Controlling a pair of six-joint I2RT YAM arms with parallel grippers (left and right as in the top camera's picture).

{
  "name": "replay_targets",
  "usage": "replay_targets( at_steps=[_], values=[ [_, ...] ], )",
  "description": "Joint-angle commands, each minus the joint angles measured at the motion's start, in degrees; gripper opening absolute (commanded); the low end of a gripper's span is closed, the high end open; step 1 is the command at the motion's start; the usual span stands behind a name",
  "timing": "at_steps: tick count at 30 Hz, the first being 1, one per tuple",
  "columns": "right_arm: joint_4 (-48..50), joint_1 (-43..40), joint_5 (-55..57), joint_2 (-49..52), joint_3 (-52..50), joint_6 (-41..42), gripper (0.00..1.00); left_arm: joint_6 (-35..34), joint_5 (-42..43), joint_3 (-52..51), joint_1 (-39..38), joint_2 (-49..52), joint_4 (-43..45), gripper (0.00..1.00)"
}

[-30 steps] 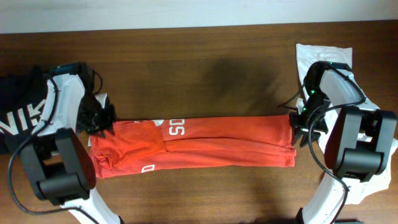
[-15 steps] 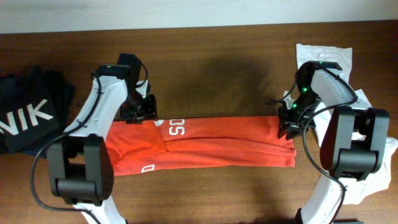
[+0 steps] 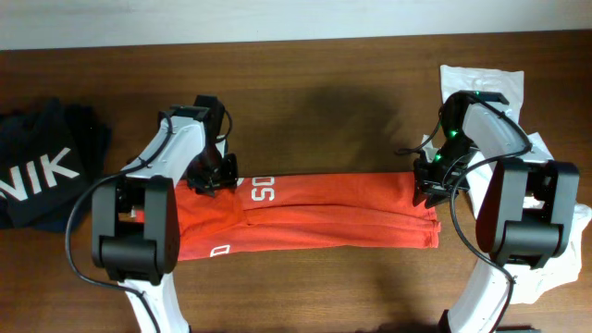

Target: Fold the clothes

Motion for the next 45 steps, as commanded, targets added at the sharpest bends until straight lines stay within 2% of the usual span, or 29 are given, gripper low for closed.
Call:
replay_targets(
  at_steps=[1,3,7,8,11,13,19,22,31,39,43,44,45],
  values=[
    [-0.3,0.2,-0.7,-1.2,-0.2,-0.6,0.29,-0.4,-0.6,-0.7,-0.8,2.4,-0.1,0.17],
    [-0.5,0.2,-0.7,-1.2,-0.2,-0.6,0.29,-0.4,-0.6,-0.7,-1.4,2.4,-0.1,0.04],
    [-0.7,0.2,-0.5,-1.2,-0.2,-0.6,0.29,-0.3,0.0,-0.2,-2.2,2.0,-1.8,0.0],
    [-0.7,0.2,-0.5,-1.2,-0.2,-0.6,0.29,-0.3,0.0,0.1,-2.2,1.8,-2.7,0.01],
    [-0.7,0.2,-0.4,-1.2,-0.2,-0.6,0.29,-0.3,-0.1,0.5,-2.2,0.3,-4.8,0.14],
    [-0.6,0.2,-0.4,-1.2,-0.2,-0.6,0.29,-0.3,-0.1,0.5,-2.2,-0.3,-5.5,0.16],
    [-0.7,0.2,0.0,-1.2,-0.2,-0.6,0.29,-0.3,-0.2,0.5,-2.2,-0.4,-5.2,0.15],
    [-0.7,0.2,0.0,-1.2,-0.2,-0.6,0.29,-0.3,-0.2,0.5,-2.2,-0.4,-4.0,0.0],
    [-0.7,0.2,0.0,-1.2,-0.2,-0.5,0.29,1.6,-0.2,3.4,-2.2,-4.7,-4.2,0.0],
    [-1.0,0.1,0.1,-1.2,-0.2,-0.5,0.29,1.6,-0.2,2.6,-4.5,-5.4,-9.3,0.01],
    [-2.7,0.1,4.9,-1.2,-0.2,0.1,0.33,1.3,-0.2,0.7,-6.2,-5.4,-9.8,0.01],
    [-3.0,0.1,4.9,-1.2,-0.2,0.1,0.33,1.3,-0.2,-0.2,-6.3,-5.4,-9.7,0.02],
    [-3.0,0.1,4.9,-1.2,-0.2,0.1,0.35,1.4,-0.5,-1.0,-6.2,-5.3,-9.4,0.09]
  ],
)
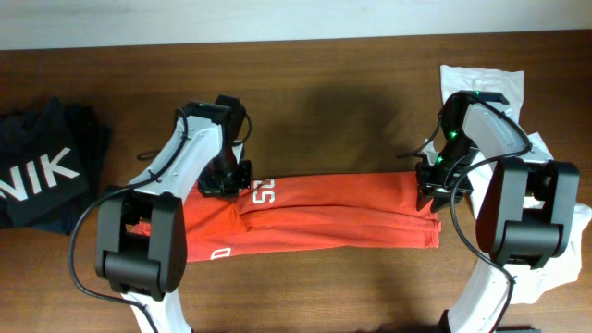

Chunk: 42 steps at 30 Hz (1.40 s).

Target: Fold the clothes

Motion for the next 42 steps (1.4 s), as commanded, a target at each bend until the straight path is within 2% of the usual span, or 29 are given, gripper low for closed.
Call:
replay_targets(
  at_steps=[1,3,4,6,9,14,19,23,25,27,34,37,42],
  values=[
    [-0.4,0.1,2.1,-1.2,-0.2,0.0,0.38,0.7,-0.4,-3.0,-0.2,-1.2,0.2,0.12],
    [-0.1,0.0,2.2,-1.2,-0.2,0.0,0.43,0.7,-1.1,-3.0,-0.2,-1.2,0.1,0.21],
    [0.5,-0.6,2.1,-1.2,-0.2,0.0,0.48,0.7,-1.1,-3.0,-0.2,-1.2,-0.1,0.35],
    [1.3,-2.1,1.8,-1.2,-0.2,-0.5,0.55,0.7,-1.1,-2.5,0.6,-1.3,-0.3,0.41],
    [0.7,-5.3,-3.2,-1.2,-0.6,-5.7,0.64,0.7,-1.1,0.9,3.6,-2.7,-1.2,0.42],
    [2.1,-7.4,-3.7,-1.2,-4.0,-8.6,0.68,0.5,-1.0,3.4,9.9,-6.2,-0.7,0.42],
    [9.0,-7.3,-3.6,-1.2,-8.9,-8.6,0.68,0.5,-0.4,3.4,12.7,-6.3,-0.7,0.43],
    [14.3,-6.9,-10.6,-1.2,-11.2,-10.6,0.66,0.5,-0.4,3.3,12.8,-6.3,0.2,0.43],
    [16.1,-6.1,-11.4,-1.2,-12.2,-10.6,0.62,0.5,-0.4,3.4,12.8,-6.3,0.4,0.43],
    [16.7,-4.8,-11.9,-1.2,-13.0,-10.6,0.53,0.5,-0.4,3.3,12.8,-6.3,0.4,0.43],
    [16.6,-4.0,-9.7,-1.2,-13.1,-8.7,0.04,0.5,-0.5,3.3,12.8,-6.3,0.3,0.43],
    [16.5,-5.8,-4.0,-1.2,-12.1,-2.7,0.04,0.5,-0.5,3.3,12.8,-6.3,-0.2,0.43],
    [11.1,-9.2,-2.6,-1.4,-2.6,1.1,0.04,0.5,-0.9,3.3,13.0,-6.3,-1.0,0.43]
  ],
)
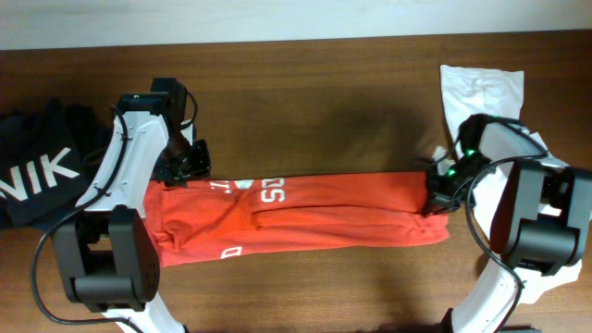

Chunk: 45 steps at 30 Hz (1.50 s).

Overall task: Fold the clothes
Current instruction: 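Fold the right end of the strip leftward with the right gripper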

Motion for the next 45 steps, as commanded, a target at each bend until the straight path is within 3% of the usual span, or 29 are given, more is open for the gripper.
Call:
replay_targets(
  at_steps=[1,9,12,20,38,39,42,45],
  values=[
    [-4.5,-1.8,3.7,-0.3,8.9,3.3,0.04,0.1,-0.8,0.7,0.4,-0.9,-1.0,0.43],
    [-10.5,12.0,3.7,-2.1,16.7,3.0,0.04,0.1,-1.5,0.7,0.4,-0.9,-1.4,0.48],
    [-9.5,21.3,4.6,-1.9,16.7,5.8,0.04,0.1,-1.5,0.7,0.4,-0.9,-1.5,0.48],
    [-3.6,36.2,4.7,-1.8,16.7,9.9,0.04,0.1,-1.5,0.7,0.4,-0.9,-2.1,0.48],
    [0.4,45.1,4.0,-1.7,16.7,11.3,0.04,0.1,-1.4,0.7,0.4,-0.9,-3.2,0.48],
    [0.9,45.3,4.0,-1.7,16.7,11.3,0.05,0.1,-1.4,0.7,0.4,-0.9,-3.3,0.48],
    [2.1,45.6,1.9,-1.7,16.7,10.1,0.22,0.1,-1.4,0.7,0.4,-0.9,-3.3,0.48],
    [2.3,45.6,-4.6,-1.7,16.7,4.3,0.25,0.1,-1.4,0.7,0.4,-0.9,-3.3,0.48]
  ],
)
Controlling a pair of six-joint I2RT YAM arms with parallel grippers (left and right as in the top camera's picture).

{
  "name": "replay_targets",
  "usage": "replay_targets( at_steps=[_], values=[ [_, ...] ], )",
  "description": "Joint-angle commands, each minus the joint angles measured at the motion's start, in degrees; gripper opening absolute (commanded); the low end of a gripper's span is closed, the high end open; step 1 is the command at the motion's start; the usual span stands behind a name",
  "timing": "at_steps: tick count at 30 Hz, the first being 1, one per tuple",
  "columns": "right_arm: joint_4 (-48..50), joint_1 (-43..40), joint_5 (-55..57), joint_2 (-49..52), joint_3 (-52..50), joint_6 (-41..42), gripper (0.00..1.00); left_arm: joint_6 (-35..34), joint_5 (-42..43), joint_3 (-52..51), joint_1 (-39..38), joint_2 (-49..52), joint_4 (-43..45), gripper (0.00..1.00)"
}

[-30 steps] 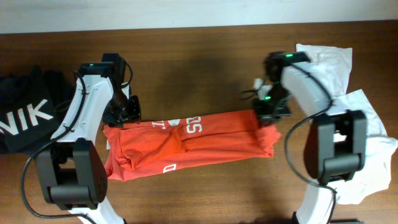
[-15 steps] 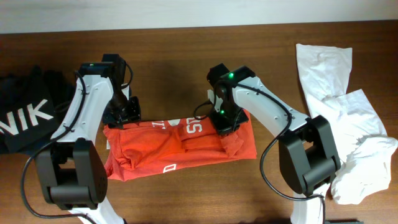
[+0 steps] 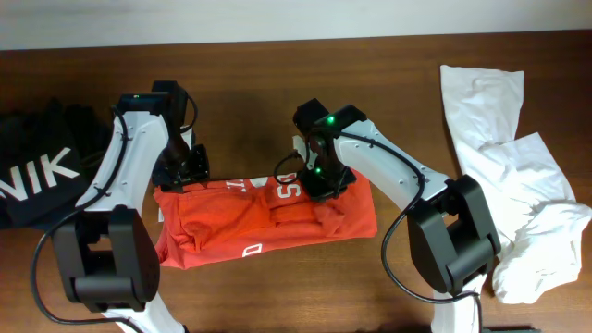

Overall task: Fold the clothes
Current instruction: 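Fold the right end of the strip leftward with the right gripper, then fold the left end rightward onto the stack with the left gripper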

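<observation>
The red shirt (image 3: 231,227) with white lettering lies on the wooden table (image 3: 388,83), folded to about half its length and rumpled at the right. My left gripper (image 3: 188,174) sits at the shirt's upper left edge, apparently pinching the cloth there. My right gripper (image 3: 314,188) is down on the shirt's middle, over the folded-in layer near the white letters. Both sets of fingertips are hidden under the wrists in the overhead view.
A heap of white clothes (image 3: 504,157) lies at the right side of the table. A black garment with white letters (image 3: 42,176) lies at the left edge. Bare wood shows behind and in front of the shirt.
My right gripper went from the shirt's right end to its middle, bringing that end with it, so the shirt is now about half as long. The left gripper stayed at the upper left edge.
The shirt first lay as a long strip with a gripper at each end. The left gripper then stood further right on it, then back left with the shirt stretched out. Now the right end lies folded over the middle.
</observation>
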Motion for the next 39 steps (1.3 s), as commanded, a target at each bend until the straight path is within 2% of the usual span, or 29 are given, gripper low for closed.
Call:
replay_targets(
  at_steps=[1,7,11,13,15,18,22,24,28,35,36,39],
  values=[
    [0.2,0.7,-6.9,-1.5,1.0,-5.5,0.25,0.1,-0.4,0.7,0.4,-0.9,-0.2,0.48],
    [-0.6,0.3,-0.7,-1.7,1.0,-5.0,0.25,0.1,-0.4,0.7,0.4,-0.9,-0.2,0.48],
    [-5.2,-1.6,12.4,-3.6,2.8,4.7,0.25,0.1,-0.5,0.7,0.4,-0.9,0.0,0.49],
    [-6.3,-3.3,13.6,-5.5,3.8,6.6,0.25,0.1,-1.0,0.5,0.4,-0.9,0.0,0.52],
    [-6.9,-4.9,9.7,-7.8,3.8,4.6,0.26,0.1,-1.2,0.4,0.4,-0.9,-0.2,0.54],
    [-9.6,-5.2,9.5,-8.7,3.8,3.8,0.28,0.1,-3.3,0.4,0.4,-0.9,-0.9,0.6],
    [-13.0,-5.5,19.2,-8.7,3.8,11.2,0.35,0.2,-4.4,0.3,3.1,-0.9,-3.8,0.68],
    [-13.9,-6.7,20.6,-8.7,3.8,12.6,0.36,3.6,-4.1,-0.6,7.1,-0.9,-4.0,0.73],
    [-13.9,-8.8,19.5,-8.7,3.8,12.7,0.36,14.5,2.3,-4.0,12.4,-0.7,-2.2,0.76],
    [-14.1,-10.2,19.3,-8.7,3.7,12.6,0.37,18.9,2.5,-17.0,16.0,-0.7,9.9,0.77],
    [-14.1,-10.2,19.3,-8.7,3.7,12.6,0.4,20.3,3.9,-18.3,16.0,-0.7,11.8,0.77],
    [-14.6,-10.5,19.3,-8.7,3.7,12.6,0.4,23.8,8.0,-22.4,16.0,-0.7,17.6,0.78]
  ],
)
